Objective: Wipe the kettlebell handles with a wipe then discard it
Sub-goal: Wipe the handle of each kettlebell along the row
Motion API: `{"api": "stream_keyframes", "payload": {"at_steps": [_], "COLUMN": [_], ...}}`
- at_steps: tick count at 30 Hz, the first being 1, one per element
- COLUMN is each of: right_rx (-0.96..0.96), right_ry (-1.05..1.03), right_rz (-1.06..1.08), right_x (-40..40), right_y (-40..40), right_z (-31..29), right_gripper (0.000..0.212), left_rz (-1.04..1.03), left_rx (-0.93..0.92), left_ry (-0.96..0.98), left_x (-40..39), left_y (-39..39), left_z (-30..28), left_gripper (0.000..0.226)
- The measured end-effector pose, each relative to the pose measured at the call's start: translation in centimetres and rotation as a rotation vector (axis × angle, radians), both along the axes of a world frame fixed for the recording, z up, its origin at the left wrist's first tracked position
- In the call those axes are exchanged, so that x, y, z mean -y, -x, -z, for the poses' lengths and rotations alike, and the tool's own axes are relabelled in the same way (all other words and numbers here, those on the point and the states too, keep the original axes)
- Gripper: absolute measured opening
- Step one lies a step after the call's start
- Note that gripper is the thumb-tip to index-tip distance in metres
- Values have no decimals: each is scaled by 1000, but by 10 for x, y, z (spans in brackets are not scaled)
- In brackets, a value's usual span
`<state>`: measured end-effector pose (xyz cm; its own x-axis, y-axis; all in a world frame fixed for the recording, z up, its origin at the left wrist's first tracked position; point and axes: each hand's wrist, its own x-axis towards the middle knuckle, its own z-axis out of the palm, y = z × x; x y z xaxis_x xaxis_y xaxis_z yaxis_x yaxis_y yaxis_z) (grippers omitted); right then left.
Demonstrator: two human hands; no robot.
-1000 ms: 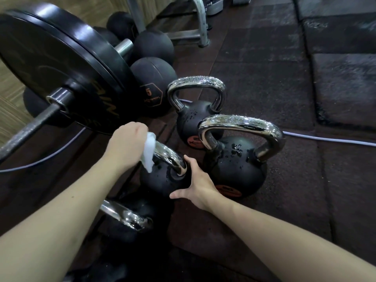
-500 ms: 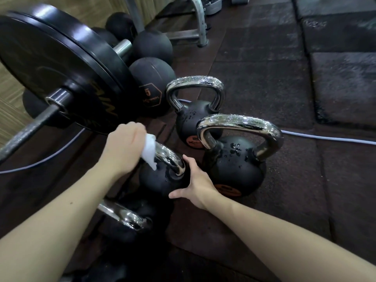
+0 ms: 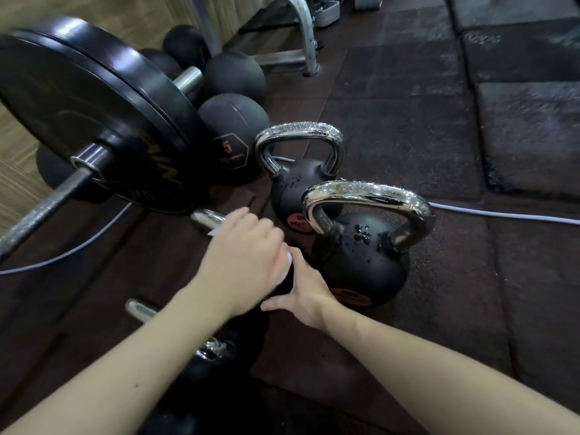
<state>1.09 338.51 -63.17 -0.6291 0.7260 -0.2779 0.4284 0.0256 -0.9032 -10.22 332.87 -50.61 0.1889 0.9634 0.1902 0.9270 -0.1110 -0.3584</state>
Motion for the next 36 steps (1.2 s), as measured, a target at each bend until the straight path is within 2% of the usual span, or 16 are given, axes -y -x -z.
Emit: {"api": "stream_keyframes", "payload": {"at_steps": [3, 5, 9, 13, 15, 17, 19, 22, 24, 27, 29, 32, 34, 36], "right_rx": [-4, -2, 7, 13, 14, 12, 14, 21, 22, 10, 0, 5, 0, -8], "right_ry": [-11, 9, 6, 0, 9, 19, 26, 12, 5, 21, 24, 7, -2, 9], "right_rz": [10, 7, 5, 8, 7, 2, -1, 7, 7, 18, 17, -2, -1, 10], "right_x": [0, 0, 0, 1, 1, 0, 0, 1, 1, 1, 1, 0, 0, 0], "right_y": [0, 0, 0, 1, 0, 0, 0, 0, 0, 2, 2, 1, 0, 1], "right_z": [4, 2, -1, -1, -1, -1, -1, -2, -1, 3, 3, 1, 1, 0], "right_gripper": [114, 118, 127, 129, 128, 128, 128, 127, 125, 120, 120, 123, 126, 128], "left_rz": [25, 33, -19, -449, -661, -747, -619, -323, -152, 10, 26, -16, -58, -200], "left_rx": [-105, -77, -66, 203, 424, 525, 401, 102, 41, 26, -27, 39, 33, 35], "left_ry": [1, -30, -22, 138, 226, 225, 148, 60, 22, 21, 25, 2, 1, 27], "left_x": [1, -6, -12, -20, -36, -37, -29, -6, -3, 4, 6, 4, 2, -1], "left_y": [-4, 7, 55, 133, 144, 134, 119, 84, 41, 2, 6, 21, 32, 50], "left_z": [14, 5, -3, 8, 6, 9, 5, 0, -3, 1, 4, -4, -8, -10], "left_gripper": [33, 35, 9, 10, 20, 21, 18, 19, 6, 29, 33, 37, 29, 22]}}
